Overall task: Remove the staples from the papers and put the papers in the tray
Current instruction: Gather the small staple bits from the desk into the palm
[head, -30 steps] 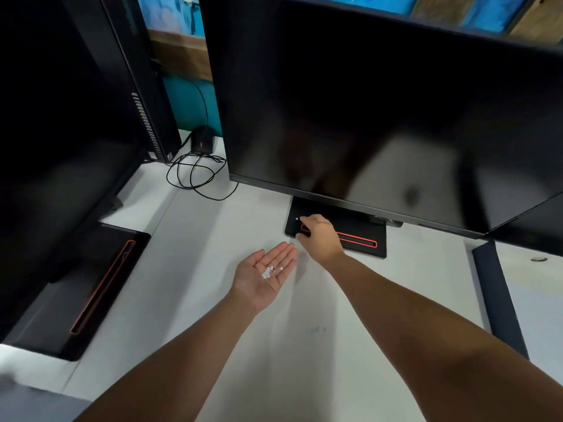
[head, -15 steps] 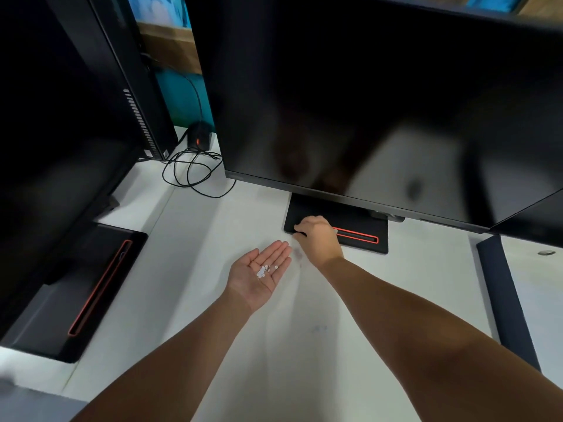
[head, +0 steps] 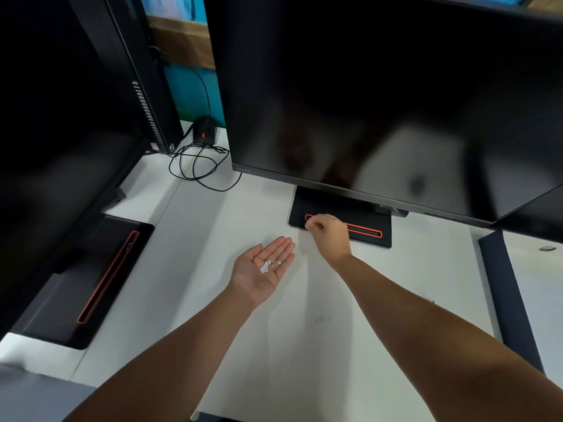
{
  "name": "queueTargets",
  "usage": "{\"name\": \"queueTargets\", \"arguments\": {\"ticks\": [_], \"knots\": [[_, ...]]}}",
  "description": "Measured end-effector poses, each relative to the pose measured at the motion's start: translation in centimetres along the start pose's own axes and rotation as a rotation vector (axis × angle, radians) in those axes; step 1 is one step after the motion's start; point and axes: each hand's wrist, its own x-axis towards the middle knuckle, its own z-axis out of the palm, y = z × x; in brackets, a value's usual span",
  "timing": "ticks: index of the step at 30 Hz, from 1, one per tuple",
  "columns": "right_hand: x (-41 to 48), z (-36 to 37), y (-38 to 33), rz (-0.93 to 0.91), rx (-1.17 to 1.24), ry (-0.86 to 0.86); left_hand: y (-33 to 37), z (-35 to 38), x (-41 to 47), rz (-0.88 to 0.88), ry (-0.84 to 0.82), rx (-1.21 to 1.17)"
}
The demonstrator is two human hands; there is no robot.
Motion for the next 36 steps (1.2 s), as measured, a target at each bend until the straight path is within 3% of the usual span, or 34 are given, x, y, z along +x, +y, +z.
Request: {"name": "queueTargets", "arguments": {"ticks": [7, 11, 15, 18, 21, 28, 36], "knots": [[-1.2, -1.0, -1.5, 0.223, 0.344, 0.018, -0.8, 0.3, -0.6, -0.023, 0.019, 0.02], [-3.5, -1.7, -4.0, 0.109, 0.475, -0.146, -1.0, 0.6, -0.8, -0.013, 0.029, 0.019], [-6.6, -1.1, -6.0, -0.091, 0.26, -0.328, -1.2, 0.9, -0.8, 0.026, 0.099, 0.039], [-7.8, 0.0, -5.8, -0.223, -0.024, -0.31, -1.4, 0.8, -0.9, 0.005, 0.114, 0.041], [-8.6, 0.4, -5.5, -0.28, -0.129, -0.277, -1.6, 0.5, -0.9, -0.04, 0.057, 0.05], [-9.9, 0.1, -5.1, -0.322, -0.185, -0.229, -2.1, 0.4, -2.0, -0.038, 0.037, 0.052], [-11.4, -0.5, -5.3, -0.222, -0.096, -0.202, -3.4, 0.3, -3.0, -0.013, 0.099, 0.08]]}}
